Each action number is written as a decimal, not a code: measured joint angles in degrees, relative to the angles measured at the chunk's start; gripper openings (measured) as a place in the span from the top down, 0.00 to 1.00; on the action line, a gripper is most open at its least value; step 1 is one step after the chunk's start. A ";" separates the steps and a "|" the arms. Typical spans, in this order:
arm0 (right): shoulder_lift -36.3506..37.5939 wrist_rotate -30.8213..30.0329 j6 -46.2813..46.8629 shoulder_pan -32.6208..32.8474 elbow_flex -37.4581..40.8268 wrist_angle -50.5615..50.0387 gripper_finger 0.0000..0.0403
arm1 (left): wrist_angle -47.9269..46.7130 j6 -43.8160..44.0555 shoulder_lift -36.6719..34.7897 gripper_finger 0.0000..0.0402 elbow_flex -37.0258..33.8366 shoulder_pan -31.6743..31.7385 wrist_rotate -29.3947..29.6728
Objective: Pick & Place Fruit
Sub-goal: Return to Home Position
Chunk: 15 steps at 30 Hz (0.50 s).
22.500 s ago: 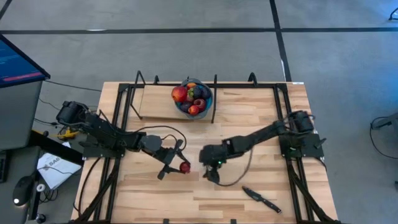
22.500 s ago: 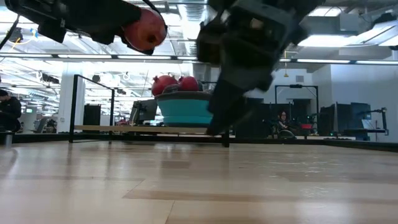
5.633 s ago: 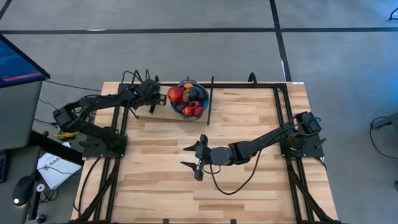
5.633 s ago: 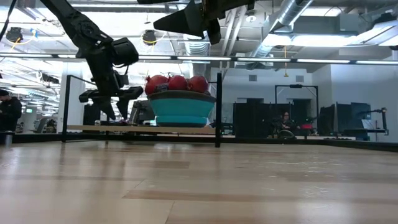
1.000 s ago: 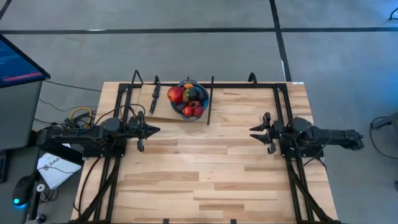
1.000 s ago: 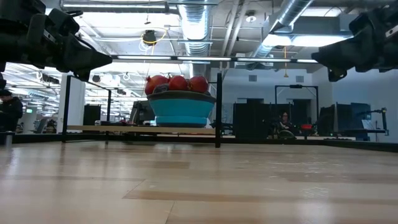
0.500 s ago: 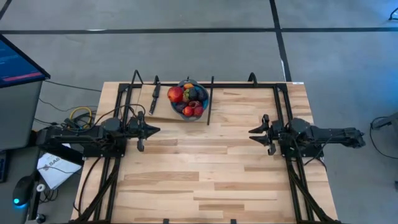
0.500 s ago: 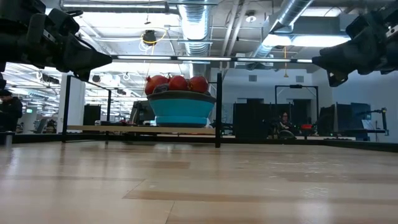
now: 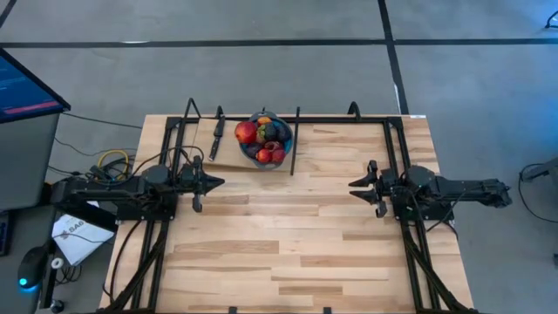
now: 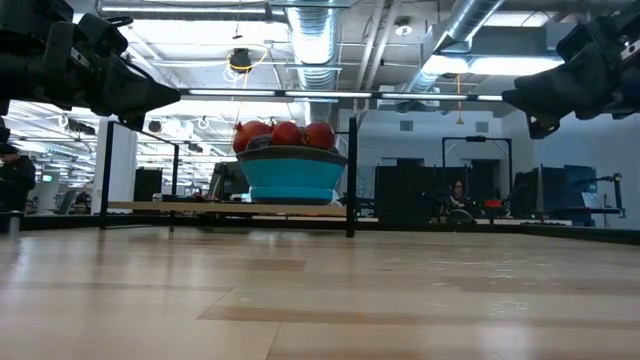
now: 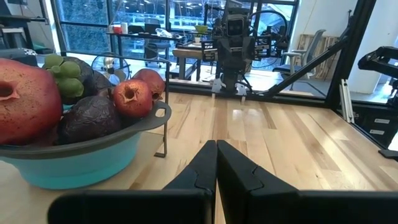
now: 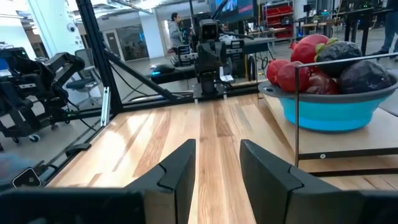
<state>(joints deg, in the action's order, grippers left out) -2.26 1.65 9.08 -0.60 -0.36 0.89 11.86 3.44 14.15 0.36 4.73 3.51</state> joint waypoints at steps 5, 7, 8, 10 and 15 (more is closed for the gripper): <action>0.00 0.00 0.00 0.00 0.00 0.00 0.70 | 0.14 0.00 0.00 1.00 0.00 0.00 -0.01; 0.00 0.00 -0.02 0.00 0.01 0.00 0.70 | 0.17 0.00 0.00 1.00 0.00 0.00 -0.02; 0.00 0.00 -0.02 0.00 0.02 0.00 0.70 | 0.17 0.00 0.00 1.00 0.00 0.00 -0.02; 0.00 0.00 0.00 0.00 0.02 0.00 0.70 | -0.10 -0.02 -0.19 1.00 0.00 0.00 -0.02; 0.00 0.00 -0.02 0.00 0.04 0.00 0.70 | -1.87 1.28 -4.81 1.00 0.00 2.25 -0.28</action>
<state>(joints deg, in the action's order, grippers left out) -2.26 1.65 9.06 -0.60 -0.32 0.89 9.98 4.72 9.34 0.36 6.98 3.22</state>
